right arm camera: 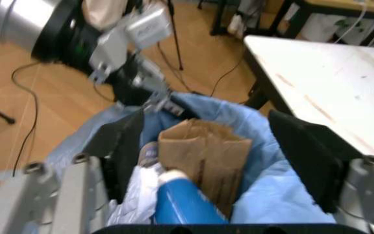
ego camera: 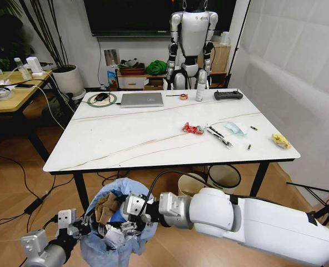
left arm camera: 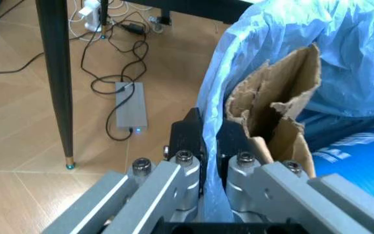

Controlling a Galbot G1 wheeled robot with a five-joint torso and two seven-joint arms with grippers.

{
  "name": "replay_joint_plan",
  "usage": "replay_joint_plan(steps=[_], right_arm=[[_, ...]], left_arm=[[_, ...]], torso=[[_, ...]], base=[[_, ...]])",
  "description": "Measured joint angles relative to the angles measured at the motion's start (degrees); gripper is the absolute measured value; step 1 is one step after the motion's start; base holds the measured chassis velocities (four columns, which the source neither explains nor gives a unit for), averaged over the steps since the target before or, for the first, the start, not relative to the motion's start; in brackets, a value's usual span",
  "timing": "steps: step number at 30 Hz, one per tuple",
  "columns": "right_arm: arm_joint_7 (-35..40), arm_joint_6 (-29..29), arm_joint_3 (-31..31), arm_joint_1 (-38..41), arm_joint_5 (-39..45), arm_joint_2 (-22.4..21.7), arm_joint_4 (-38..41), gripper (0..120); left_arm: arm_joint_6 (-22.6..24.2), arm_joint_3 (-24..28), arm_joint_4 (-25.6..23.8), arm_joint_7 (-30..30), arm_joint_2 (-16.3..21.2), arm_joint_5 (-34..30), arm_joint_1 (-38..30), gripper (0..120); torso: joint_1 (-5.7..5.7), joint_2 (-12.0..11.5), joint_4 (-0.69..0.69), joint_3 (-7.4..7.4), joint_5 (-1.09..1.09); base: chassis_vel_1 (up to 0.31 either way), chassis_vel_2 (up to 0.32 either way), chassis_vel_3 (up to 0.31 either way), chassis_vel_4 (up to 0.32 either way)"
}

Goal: Pick up the trash bin and place the trash from the table into it.

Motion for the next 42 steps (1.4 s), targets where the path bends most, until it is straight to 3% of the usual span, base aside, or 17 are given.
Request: replay_joint_plan(steps=[7, 12, 13, 14, 18, 24, 31, 37, 42], right_arm=[[3.4, 0.6, 7.7, -2.1, 4.9, -3.2, 2.3, 99], [5.6, 2.1, 14.7, -6.1, 7.4, -5.3, 2.8, 100], [6.9, 2.4, 18.8, -8.2, 9.0, -5.9, 2.9, 100], [10.0, 2.9, 29.1, -13.7, 11.9, -6.9, 2.2, 100], [11.0, 3.3, 40.7, -18.0, 12.2, -5.0, -2.3, 100], [11.5, 2.8, 49.8, -22.2, 10.0, -1.1, -8.2, 100], [11.8, 2.9, 51.6, -22.8, 8.3, 1.4, -13.8, 100], [9.8, 3.3, 50.8, -20.2, 5.6, 5.8, -23.9, 100], [4.7, 5.3, 48.6, -15.9, 4.2, 10.7, -37.5, 100]], left_arm=[[0.0, 0.2, 0.2, 0.0, -0.3, 0.2, 0.0, 0], [0.0, 0.2, -0.1, 0.1, -0.6, 0.2, 0.1, 0], [-0.1, 0.2, -0.1, 0.1, -0.9, 0.2, 0.1, 0], [-0.3, 0.1, -0.3, 0.3, -2.1, 0.3, 0.2, 0], [-0.5, -0.4, -0.7, 0.4, -3.9, 0.3, 0.0, 0], [-0.8, -0.7, -0.4, 0.5, -4.7, 0.5, -0.6, 0], [-1.3, -1.2, 0.1, 0.6, -5.5, 0.6, -0.2, 0], [-1.5, -1.7, 0.2, 0.8, -6.4, 1.2, 0.7, 0], [-1.5, -2.9, 0.2, 0.4, -6.5, 1.1, 0.8, 0]], torso=[[0.01, 0.0, 0.01, 0.00, 0.00], [0.01, 0.0, 0.00, 0.00, 0.00], [0.01, 0.0, -0.01, 0.00, 0.03], [0.01, 0.0, -0.01, -0.01, 0.01], [0.01, 0.0, -0.01, -0.01, 0.00], [0.01, 0.0, -0.01, -0.01, 0.01], [0.01, 0.0, -0.02, 0.00, 0.00], [0.00, 0.0, 0.00, 0.01, 0.00], [0.00, 0.0, 0.00, 0.01, 0.00]], base=[[0.000, 0.000, 0.000, 0.000], [0.000, 0.000, 0.000, 0.000], [0.000, 0.000, 0.000, 0.000], [0.000, 0.000, 0.000, 0.000], [0.000, 0.000, 0.000, 0.000], [0.000, 0.000, 0.000, 0.000], [0.000, 0.000, 0.000, 0.000], [0.000, 0.000, 0.000, 0.000], [0.000, 0.000, 0.000, 0.000]])
